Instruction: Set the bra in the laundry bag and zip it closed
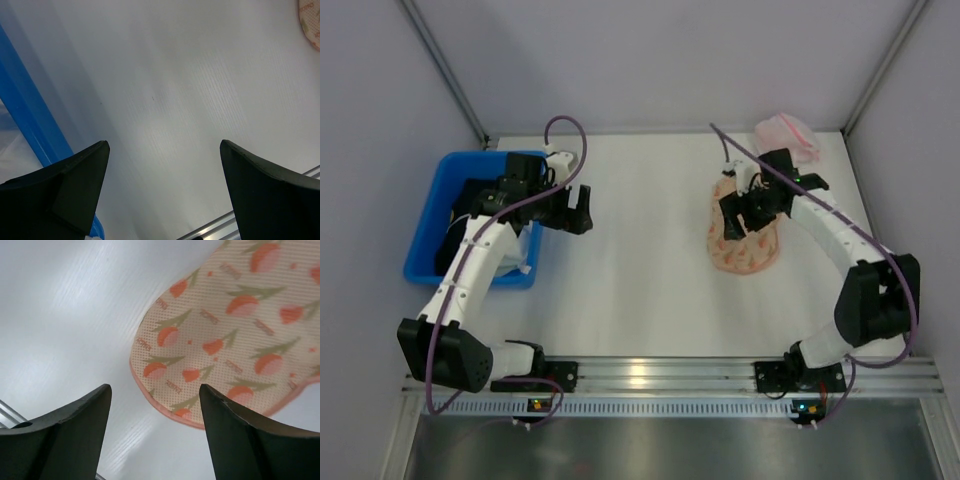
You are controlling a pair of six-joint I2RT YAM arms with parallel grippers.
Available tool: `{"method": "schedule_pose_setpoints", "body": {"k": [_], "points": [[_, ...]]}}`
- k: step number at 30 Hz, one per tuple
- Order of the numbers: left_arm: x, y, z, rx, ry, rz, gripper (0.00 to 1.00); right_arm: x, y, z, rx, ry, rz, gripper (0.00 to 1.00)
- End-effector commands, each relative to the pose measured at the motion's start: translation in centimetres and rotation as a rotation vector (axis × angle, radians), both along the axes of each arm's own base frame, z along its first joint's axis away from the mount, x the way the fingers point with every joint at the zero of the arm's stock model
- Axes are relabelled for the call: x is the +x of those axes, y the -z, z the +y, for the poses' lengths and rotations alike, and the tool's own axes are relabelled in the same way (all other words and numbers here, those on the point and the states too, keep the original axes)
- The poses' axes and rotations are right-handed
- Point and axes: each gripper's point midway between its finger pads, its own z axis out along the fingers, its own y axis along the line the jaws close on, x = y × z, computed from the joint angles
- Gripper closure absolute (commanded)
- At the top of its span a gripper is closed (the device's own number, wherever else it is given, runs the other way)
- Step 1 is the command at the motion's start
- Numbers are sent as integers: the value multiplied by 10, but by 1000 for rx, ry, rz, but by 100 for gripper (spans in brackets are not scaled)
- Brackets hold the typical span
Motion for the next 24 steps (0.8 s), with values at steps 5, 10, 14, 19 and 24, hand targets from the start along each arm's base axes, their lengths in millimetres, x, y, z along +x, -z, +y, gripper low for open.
{"method": "schedule_pose_setpoints", "body": {"k": [5,10,14,19,24], "points": [[7,-30,-5,-41,14,-68,2,2,-11,-53,163,389,15,39],[5,-30,-7,-49,16,-63,2,5,1,-90,147,514,4,43],[6,-28,-7,-51,16,-58,2,14,10,-105,158,589,23,47],[6,-28,-7,-47,18,-62,2,29,19,-123,160,643,14,51],[9,-25,-6,-42,17,-51,2,44,34,-129,155,655,26,55]]}}
